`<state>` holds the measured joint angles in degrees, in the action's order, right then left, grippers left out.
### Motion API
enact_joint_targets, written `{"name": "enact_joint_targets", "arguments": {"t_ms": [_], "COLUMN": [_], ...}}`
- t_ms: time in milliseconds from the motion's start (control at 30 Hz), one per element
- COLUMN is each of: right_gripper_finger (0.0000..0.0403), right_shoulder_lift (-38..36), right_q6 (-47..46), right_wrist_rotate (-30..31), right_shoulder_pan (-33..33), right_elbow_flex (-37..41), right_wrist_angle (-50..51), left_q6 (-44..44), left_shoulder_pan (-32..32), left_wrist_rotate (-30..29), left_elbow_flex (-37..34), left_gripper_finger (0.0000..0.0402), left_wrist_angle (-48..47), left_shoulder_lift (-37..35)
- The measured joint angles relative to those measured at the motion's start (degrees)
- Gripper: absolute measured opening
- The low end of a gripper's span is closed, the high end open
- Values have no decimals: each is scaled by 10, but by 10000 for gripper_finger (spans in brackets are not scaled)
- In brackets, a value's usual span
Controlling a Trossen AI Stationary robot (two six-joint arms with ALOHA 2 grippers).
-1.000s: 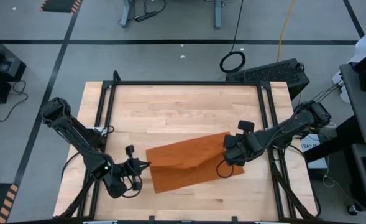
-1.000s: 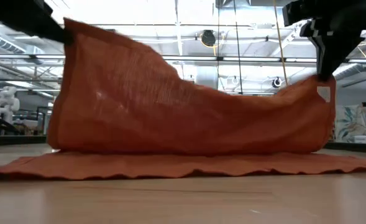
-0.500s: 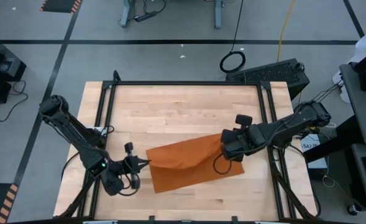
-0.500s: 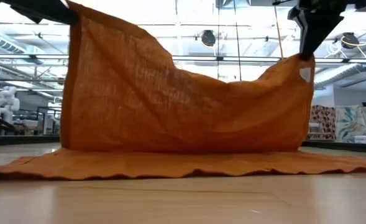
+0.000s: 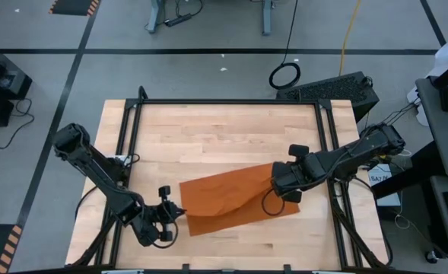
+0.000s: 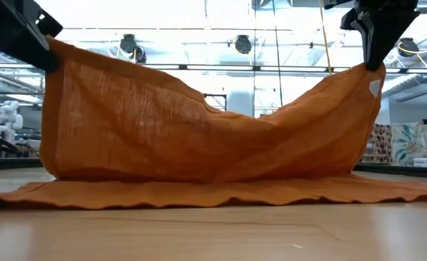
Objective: Roll towel into tight, uniform cylinder
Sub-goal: Fold the brown towel
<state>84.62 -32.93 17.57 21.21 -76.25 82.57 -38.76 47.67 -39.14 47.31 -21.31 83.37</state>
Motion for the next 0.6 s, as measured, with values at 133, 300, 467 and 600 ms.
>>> {"name": "enact_joint_targets", "arguments": {"t_ms": [133, 300, 467, 600], "right_gripper_finger": [4, 4, 4, 4], "right_shoulder_lift": [0, 0, 0, 0], "right_q6": [7, 11, 8, 8], "right_wrist_rotate": [-1, 2, 35, 27], "right_shoulder_pan": [6, 7, 7, 8], "right_elbow_flex": [0, 0, 0, 0], "right_wrist_angle": [1, 1, 22, 28], "left_q6": [0, 1, 5, 1], "left_shoulder_pan": [0, 0, 0, 1], "left_wrist_rotate": [3, 2, -12, 33], "left_elbow_flex": [0, 0, 0, 0], "left_gripper_finger": [2, 2, 2, 2], "left_wrist_angle": [17, 31, 31, 32], "left_shoulder_lift": [8, 9, 9, 9]}}
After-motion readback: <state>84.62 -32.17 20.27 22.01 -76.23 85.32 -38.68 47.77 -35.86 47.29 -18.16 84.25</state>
